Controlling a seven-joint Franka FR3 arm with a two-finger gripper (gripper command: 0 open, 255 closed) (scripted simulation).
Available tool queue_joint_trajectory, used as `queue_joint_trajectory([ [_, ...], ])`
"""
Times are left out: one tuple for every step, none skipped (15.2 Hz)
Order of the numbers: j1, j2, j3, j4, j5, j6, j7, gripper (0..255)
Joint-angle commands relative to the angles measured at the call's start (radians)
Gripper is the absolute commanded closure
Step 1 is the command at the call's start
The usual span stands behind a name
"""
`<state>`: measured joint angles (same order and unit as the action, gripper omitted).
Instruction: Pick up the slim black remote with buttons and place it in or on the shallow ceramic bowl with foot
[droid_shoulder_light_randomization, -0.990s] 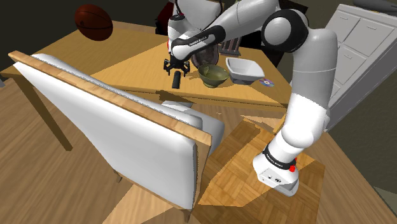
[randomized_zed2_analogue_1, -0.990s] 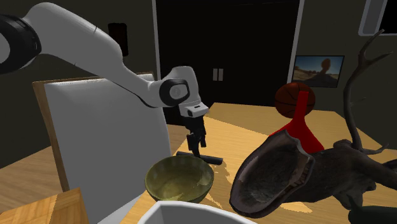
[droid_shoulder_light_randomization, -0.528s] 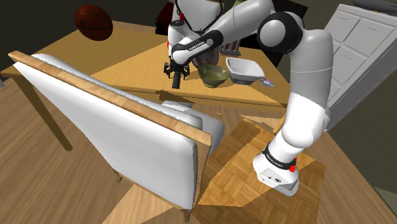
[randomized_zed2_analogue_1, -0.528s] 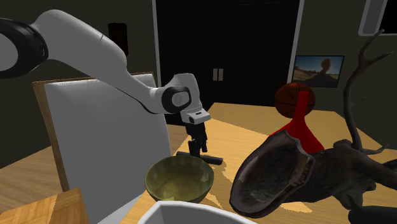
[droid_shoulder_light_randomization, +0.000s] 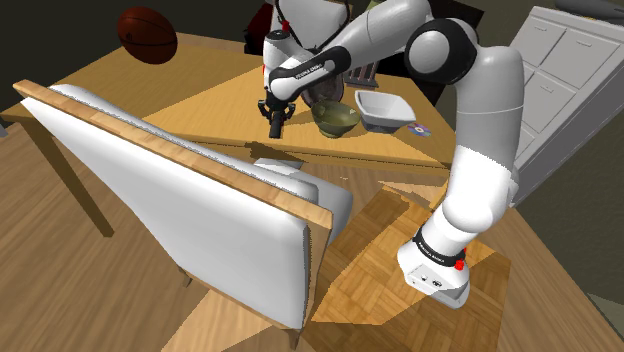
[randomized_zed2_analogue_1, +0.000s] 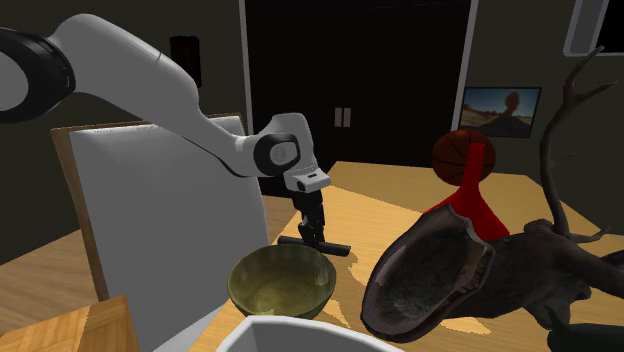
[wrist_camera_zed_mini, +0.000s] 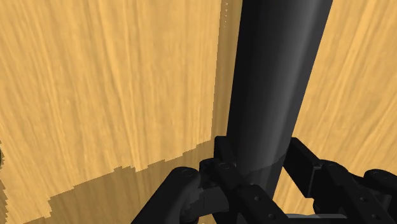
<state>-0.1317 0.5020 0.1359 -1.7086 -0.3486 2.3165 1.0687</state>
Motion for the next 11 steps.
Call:
queue_joint_trajectory([
  [-0.002,0.005,-0.003,-0.003,0.000,-0.004,0.000,255],
  [-0.001,0.008,-0.003,0.004,0.000,-0.007,0.000,255],
  [0.000,0.013,-0.003,0.008,-0.001,-0.007,0.000,255],
  [-0.002,0.008,-0.003,-0.003,-0.002,-0.001,0.000,255],
  [-0.003,0.006,-0.003,-0.004,-0.001,-0.002,-0.001,255],
  [-0.002,0.003,-0.003,-0.006,-0.001,-0.003,0.000,255],
  [-0.003,-0.004,-0.001,-0.003,0.002,-0.013,-0.004,255],
  [-0.004,-0.011,0.001,0.000,0.005,-0.023,-0.007,255],
  [-0.005,-0.018,0.002,0.004,0.008,-0.033,-0.011,255],
  [-0.005,-0.024,0.004,0.007,0.011,-0.043,-0.014,255],
  [-0.006,-0.031,0.005,0.011,0.014,-0.053,-0.018,255],
])
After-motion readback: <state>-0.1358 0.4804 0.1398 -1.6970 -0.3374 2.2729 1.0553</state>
